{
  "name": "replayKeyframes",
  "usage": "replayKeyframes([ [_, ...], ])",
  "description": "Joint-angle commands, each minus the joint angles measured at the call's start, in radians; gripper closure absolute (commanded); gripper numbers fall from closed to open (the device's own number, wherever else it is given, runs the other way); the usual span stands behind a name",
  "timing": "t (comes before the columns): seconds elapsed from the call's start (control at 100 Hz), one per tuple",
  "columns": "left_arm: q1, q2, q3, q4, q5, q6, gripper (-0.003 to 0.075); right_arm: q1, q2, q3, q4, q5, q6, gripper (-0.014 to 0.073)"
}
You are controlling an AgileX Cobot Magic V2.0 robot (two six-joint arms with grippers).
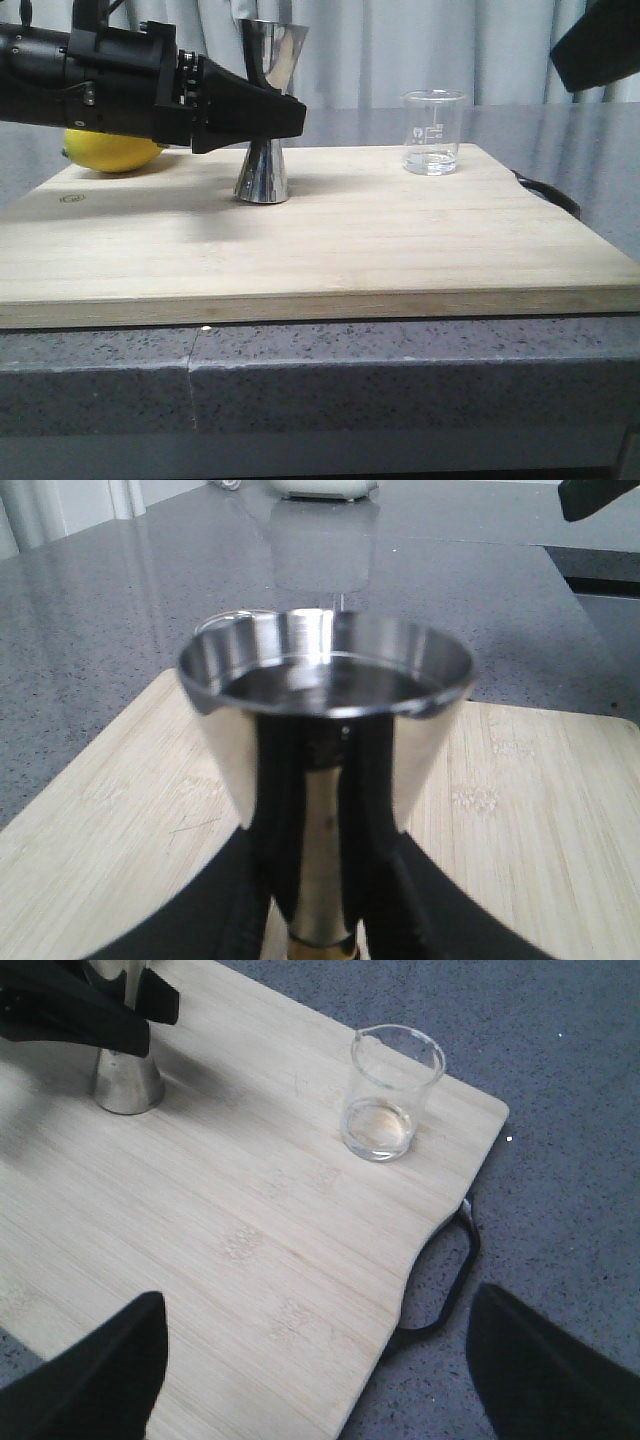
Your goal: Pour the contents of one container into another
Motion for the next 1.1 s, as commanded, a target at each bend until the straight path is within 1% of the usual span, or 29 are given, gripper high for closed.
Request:
replayKeyframes([
  [0.0, 0.004, -0.042, -0.020, -0.095, 0.101, 0.004, 0.0479, -0.006, -0.012, -0.027, -0.014, -0.075, -0.008, 0.0040],
  [0.21, 0.004, -0.042, -0.020, -0.095, 0.101, 0.004, 0.0393, -0.006, -0.012, -0.027, -0.014, -0.075, -0.008, 0.0040],
  [0.4, 0.004, -0.045, -0.020, -0.095, 0.101, 0.002, 0.0227, -0.006, -0.012, -0.027, -0.016, -0.076, -0.008, 0.0040],
  [0.47, 0.004, -0.057, -0.020, -0.085, 0.070, -0.028, 0.0195, -0.006, -0.012, -0.027, -0.019, -0.076, -0.008, 0.0040],
  [0.52, 0.004, -0.073, -0.020, -0.062, 0.033, -0.055, 0.0190, -0.006, -0.012, -0.027, -0.019, -0.076, -0.008, 0.0040],
  [0.62, 0.004, -0.118, -0.020, 0.025, -0.044, -0.112, 0.0190, -0.006, -0.012, -0.027, -0.022, -0.076, -0.008, 0.0040],
  [0.7, 0.004, -0.167, -0.020, 0.097, -0.115, -0.190, 0.0190, -0.006, -0.012, -0.027, -0.023, -0.076, -0.008, 0.0040],
  [0.76, 0.004, -0.203, -0.020, 0.178, -0.175, -0.248, 0.0190, -0.006, -0.012, -0.027, -0.025, -0.076, -0.008, 0.0040],
  [0.94, 0.004, -0.329, -0.020, 0.440, -0.299, -0.495, 0.0190, -0.006, -0.012, -0.027, -0.025, -0.050, -0.008, 0.0040],
  [1.04, 0.004, -0.405, -0.020, 0.607, -0.332, -0.648, 0.0191, -0.011, -0.012, -0.027, -0.025, -0.012, -0.006, 0.0040],
  [1.09, 0.004, -0.447, -0.020, 0.692, -0.337, -0.745, 0.0191, -0.024, -0.012, -0.027, -0.025, 0.013, -0.006, 0.0040],
])
